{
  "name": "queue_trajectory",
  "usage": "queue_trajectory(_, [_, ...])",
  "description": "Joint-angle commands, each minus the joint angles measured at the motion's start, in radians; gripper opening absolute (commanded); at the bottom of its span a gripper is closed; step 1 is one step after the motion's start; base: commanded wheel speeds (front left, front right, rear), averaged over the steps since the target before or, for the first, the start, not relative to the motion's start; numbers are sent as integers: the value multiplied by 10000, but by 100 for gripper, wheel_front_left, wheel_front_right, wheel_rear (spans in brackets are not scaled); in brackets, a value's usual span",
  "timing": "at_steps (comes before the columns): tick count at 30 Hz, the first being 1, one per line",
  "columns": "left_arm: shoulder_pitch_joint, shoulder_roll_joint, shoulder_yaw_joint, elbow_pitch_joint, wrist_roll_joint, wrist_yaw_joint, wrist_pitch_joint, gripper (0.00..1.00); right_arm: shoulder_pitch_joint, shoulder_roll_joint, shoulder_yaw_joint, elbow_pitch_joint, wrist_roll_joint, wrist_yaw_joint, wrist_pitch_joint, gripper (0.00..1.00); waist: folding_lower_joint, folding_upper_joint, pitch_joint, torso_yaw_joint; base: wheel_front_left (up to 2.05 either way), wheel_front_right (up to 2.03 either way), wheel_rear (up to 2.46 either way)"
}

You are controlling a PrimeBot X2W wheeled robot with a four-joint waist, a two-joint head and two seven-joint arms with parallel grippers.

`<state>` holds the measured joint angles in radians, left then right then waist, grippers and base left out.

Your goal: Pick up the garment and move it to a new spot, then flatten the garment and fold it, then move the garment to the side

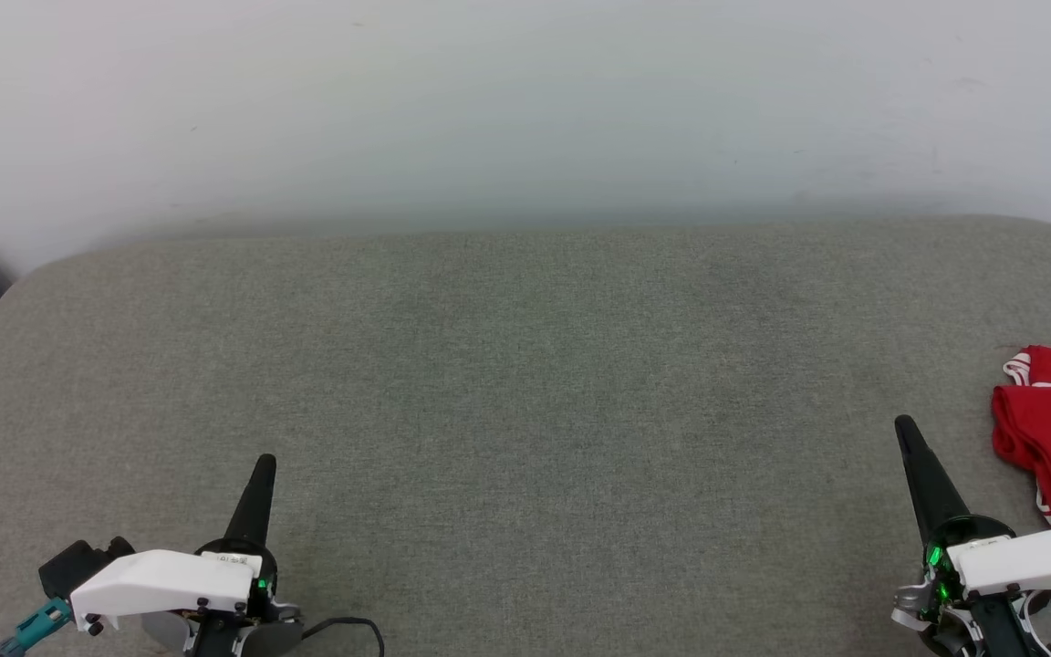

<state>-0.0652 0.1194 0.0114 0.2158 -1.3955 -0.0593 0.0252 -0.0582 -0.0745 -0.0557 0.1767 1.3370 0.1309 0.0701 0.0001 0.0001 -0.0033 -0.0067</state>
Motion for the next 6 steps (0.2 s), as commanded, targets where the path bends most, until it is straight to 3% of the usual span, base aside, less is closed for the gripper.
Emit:
queue_trajectory(1, [-191, -17, 118, -16, -176, -89, 79, 0, -178, -31, -38, 29, 258, -2, 10, 0, -1, -1, 3, 3, 0, 0, 0])
queue_trajectory(6, [-247, -120, 236, 36, -515, -198, 184, 0, -252, -19, -81, 122, 678, -2, 52, 0, -1, -1, 11, 11, 0, 0, 0])
